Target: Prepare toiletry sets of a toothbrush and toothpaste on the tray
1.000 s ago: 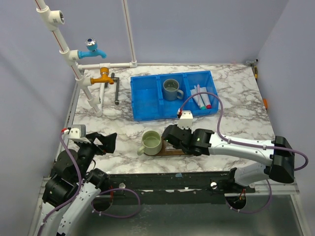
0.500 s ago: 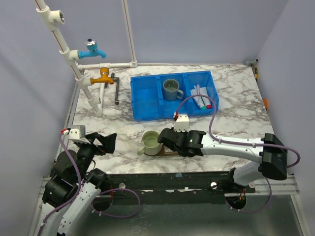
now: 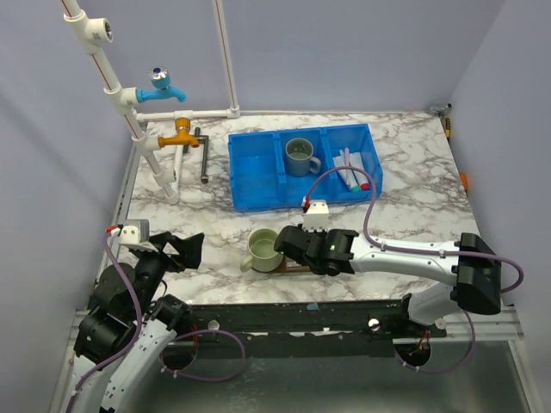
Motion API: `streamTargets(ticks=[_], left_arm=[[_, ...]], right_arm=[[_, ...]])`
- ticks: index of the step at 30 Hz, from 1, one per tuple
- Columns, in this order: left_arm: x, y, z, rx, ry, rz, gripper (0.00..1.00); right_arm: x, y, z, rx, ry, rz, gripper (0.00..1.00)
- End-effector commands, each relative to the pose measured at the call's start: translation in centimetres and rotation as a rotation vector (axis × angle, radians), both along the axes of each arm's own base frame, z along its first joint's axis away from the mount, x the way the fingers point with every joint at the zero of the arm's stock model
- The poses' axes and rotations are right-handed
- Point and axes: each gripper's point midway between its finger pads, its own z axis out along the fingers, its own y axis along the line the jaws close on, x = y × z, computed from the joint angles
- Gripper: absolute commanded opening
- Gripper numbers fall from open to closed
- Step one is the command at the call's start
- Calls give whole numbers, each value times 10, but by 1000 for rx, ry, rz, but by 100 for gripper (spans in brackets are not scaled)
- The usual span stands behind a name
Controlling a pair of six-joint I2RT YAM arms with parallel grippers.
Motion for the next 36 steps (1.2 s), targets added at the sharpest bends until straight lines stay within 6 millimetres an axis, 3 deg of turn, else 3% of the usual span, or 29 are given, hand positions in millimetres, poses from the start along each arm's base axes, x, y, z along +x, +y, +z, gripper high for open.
streamTargets(ticks=[1,6,14,27,31,36], left_arm=[[-2,-1,0,-9,-10,-10,99],[-2,-1,0,-10,-13,-9,99],[-2,-1,0,-10,-13,-9,99],[-2,-1,0,-11,-12,-8,99],[-2,-1,0,-11,-11,-7,99],[-2,-1,0,-11,-12,-8,99]], right_arm=[[3,12,7,33,-23,-4,0],[2,11,5,28,-19,-5,0],[3,10,10,33,-27,-14,21],[9,11,29,29,-58,-15,35],[13,8,41,9,-83,-20,36],[21,7,70,9,-147,-4,42]])
